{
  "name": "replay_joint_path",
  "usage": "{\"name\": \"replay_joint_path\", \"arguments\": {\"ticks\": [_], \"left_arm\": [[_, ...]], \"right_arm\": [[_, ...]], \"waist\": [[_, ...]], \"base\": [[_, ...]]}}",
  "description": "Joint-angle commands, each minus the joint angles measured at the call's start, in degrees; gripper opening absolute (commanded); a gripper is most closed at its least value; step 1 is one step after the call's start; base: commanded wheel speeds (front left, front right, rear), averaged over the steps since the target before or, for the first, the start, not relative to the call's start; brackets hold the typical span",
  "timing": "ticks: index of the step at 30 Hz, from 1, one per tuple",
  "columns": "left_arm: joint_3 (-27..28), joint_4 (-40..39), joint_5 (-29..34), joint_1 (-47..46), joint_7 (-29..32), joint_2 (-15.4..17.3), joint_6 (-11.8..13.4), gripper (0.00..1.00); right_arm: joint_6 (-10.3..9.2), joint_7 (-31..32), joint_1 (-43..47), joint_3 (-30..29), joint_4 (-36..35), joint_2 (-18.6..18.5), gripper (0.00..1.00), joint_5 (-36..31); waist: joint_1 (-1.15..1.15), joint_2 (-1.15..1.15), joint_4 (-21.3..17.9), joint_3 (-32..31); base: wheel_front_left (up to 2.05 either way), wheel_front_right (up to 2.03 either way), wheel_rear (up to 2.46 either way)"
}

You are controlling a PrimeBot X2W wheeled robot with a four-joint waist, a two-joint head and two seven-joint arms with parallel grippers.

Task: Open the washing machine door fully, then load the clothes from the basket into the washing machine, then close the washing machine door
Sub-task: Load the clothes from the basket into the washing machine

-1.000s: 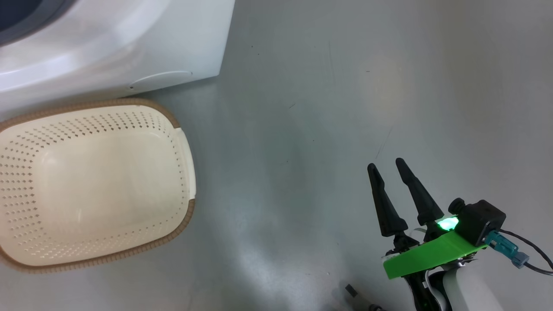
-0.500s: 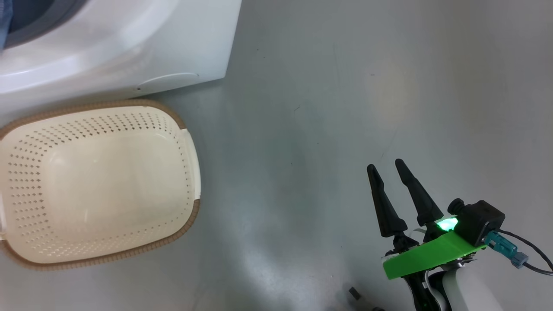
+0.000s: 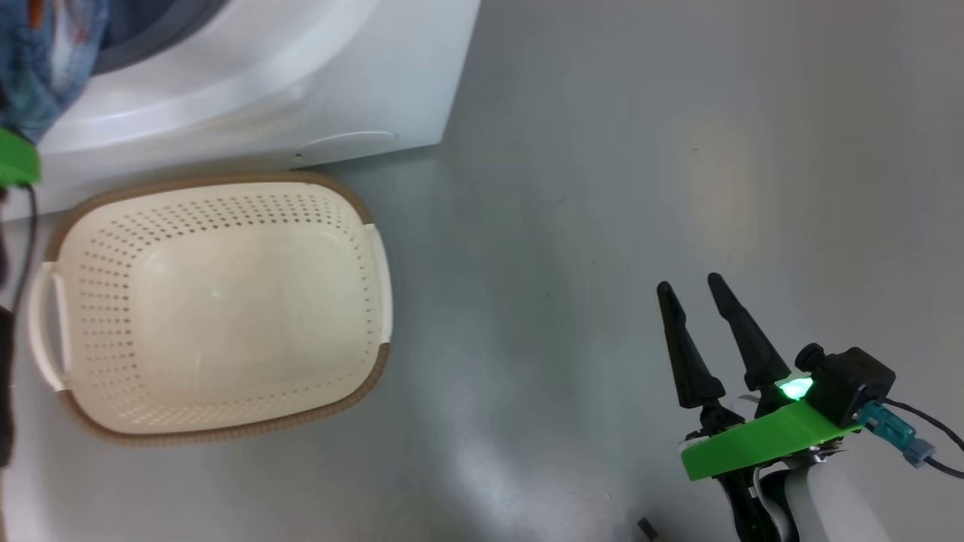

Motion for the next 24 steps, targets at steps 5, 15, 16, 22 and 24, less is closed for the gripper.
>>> {"name": "replay_joint_path", "arguments": {"ticks": [5,15,16,22,24], "left_arm": [[5.0,-5.1,1.2,8.1,-0.1,-0.2,-0.1,1.00],[9.8,-13.7,2.8,20.5,-0.1,-4.0,-0.1,1.00],[10.2,-14.7,3.0,21.8,-0.1,-4.4,-0.1,1.00],[11.2,-19.7,4.2,28.0,-0.1,-5.7,-0.1,1.00],[11.9,-21.6,4.6,30.5,-0.1,-6.0,-0.1,1.00]], "right_arm": [[0.16,-0.7,0.6,-0.4,-1.1,-0.1,1.00,-1.8],[0.16,-0.7,0.9,-1.8,-1.0,-0.6,1.00,-3.2],[0.16,-0.7,1.0,-1.9,-1.1,-0.6,1.00,-3.3],[0.16,-0.7,1.4,-2.5,-1.1,-1.1,1.00,-3.4],[0.16,-0.7,1.5,-2.5,-1.1,-1.2,1.00,-3.4]], "waist": [[0.00,0.00,3.3,-1.4],[0.00,0.00,6.2,-2.2],[0.00,0.00,6.4,-2.3],[0.00,0.00,7.2,-2.8],[0.00,0.00,7.3,-3.0]], "base": [[0.00,0.00,0.00],[0.00,0.00,0.00],[0.00,0.00,0.00],[0.00,0.00,0.00],[0.00,0.00,0.00]]}}
